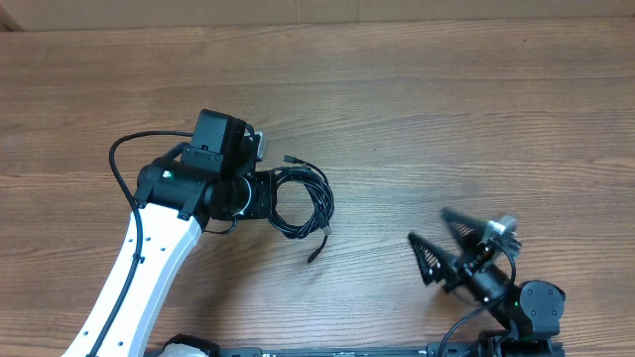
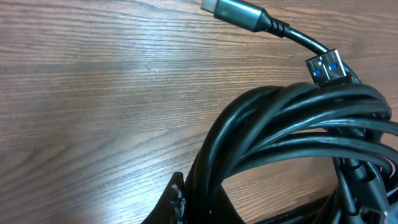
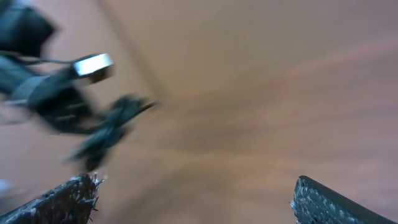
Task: Untangle cables
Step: 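Move the right gripper toward the cable held by the left gripper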
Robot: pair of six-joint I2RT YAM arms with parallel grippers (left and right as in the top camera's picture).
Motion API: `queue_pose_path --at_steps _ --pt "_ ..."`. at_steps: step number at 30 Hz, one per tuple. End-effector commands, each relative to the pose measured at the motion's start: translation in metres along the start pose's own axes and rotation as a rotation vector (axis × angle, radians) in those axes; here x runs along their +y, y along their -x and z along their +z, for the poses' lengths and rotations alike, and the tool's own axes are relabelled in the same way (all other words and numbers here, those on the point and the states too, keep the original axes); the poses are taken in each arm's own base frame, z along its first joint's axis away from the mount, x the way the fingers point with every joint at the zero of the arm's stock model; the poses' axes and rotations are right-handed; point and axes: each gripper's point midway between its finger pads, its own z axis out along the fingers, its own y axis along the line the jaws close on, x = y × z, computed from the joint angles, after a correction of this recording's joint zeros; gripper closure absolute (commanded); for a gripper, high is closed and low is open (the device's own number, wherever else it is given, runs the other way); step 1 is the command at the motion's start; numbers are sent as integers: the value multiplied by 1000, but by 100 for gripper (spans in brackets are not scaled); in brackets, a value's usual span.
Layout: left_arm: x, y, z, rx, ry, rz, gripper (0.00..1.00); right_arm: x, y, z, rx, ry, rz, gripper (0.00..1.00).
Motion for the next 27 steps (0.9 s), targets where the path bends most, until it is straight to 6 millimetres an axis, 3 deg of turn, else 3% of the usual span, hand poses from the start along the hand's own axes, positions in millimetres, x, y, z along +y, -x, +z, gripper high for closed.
queue_pose_path --at_steps 1,7,14,23,27 --pt "-6 1 -4 -6 -30 -40 96 35 -25 -5 164 195 272 0" --pt "-6 1 -4 -9 -26 -82 96 14 -10 -1 57 80 229 0" --pt "-7 6 -4 -28 -29 -73 96 8 -1 0 23 38 281 0" --pt "-22 3 -5 -34 -111 487 96 1 19 3 110 -146 378 1" --pt "-22 3 -5 -40 -110 595 96 -1 31 8 206 -233 428 1"
